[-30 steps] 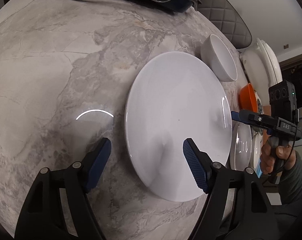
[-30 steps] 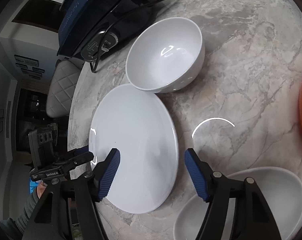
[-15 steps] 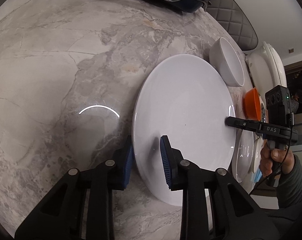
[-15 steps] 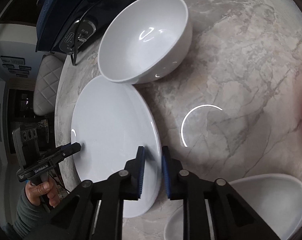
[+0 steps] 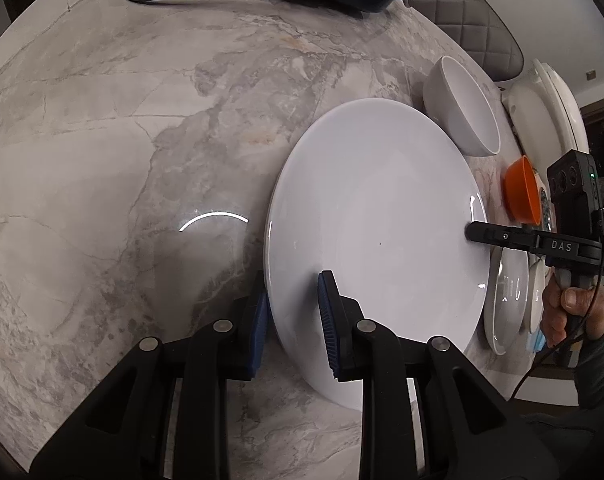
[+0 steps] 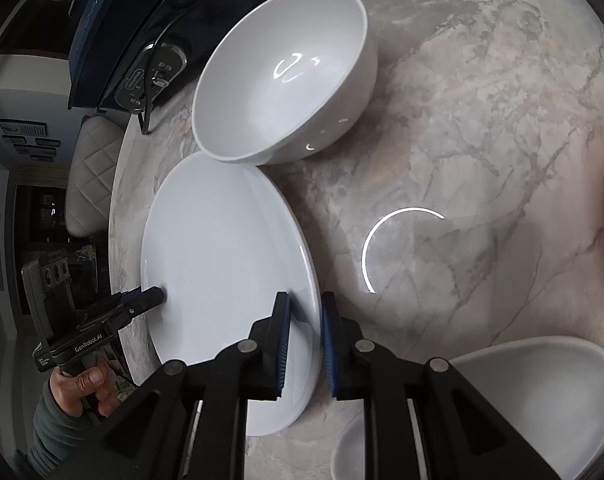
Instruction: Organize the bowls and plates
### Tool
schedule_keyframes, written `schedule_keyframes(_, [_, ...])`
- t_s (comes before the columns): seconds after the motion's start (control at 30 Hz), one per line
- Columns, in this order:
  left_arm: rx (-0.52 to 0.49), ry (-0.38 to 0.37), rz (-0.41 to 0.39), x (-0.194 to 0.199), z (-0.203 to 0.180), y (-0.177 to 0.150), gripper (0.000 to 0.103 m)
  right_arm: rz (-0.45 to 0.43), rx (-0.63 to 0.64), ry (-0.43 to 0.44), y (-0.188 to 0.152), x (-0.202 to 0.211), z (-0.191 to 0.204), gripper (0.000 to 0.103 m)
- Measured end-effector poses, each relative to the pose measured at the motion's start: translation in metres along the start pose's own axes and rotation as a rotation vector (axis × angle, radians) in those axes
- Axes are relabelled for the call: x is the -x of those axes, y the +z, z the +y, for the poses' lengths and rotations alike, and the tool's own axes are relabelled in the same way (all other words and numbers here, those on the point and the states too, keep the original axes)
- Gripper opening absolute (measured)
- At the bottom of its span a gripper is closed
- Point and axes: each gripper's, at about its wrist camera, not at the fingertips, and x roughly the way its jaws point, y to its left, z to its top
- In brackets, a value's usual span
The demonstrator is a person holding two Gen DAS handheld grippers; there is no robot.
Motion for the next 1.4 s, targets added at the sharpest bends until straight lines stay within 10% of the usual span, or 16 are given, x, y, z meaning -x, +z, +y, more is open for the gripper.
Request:
schedule_keyframes(0.8, [0.010,-0.009,-0.081,0.084,-0.052,-0.105,0.021,-0.109,0.134,0.011,-0.077,0.066,0.062,0.018])
schedule_keyframes(1.4, [0.056,0.027,0.043,0.020,-0.051,-0.205,0.022,-0.019,0.129,-0.024,-0.182,0.023,0.012,0.017])
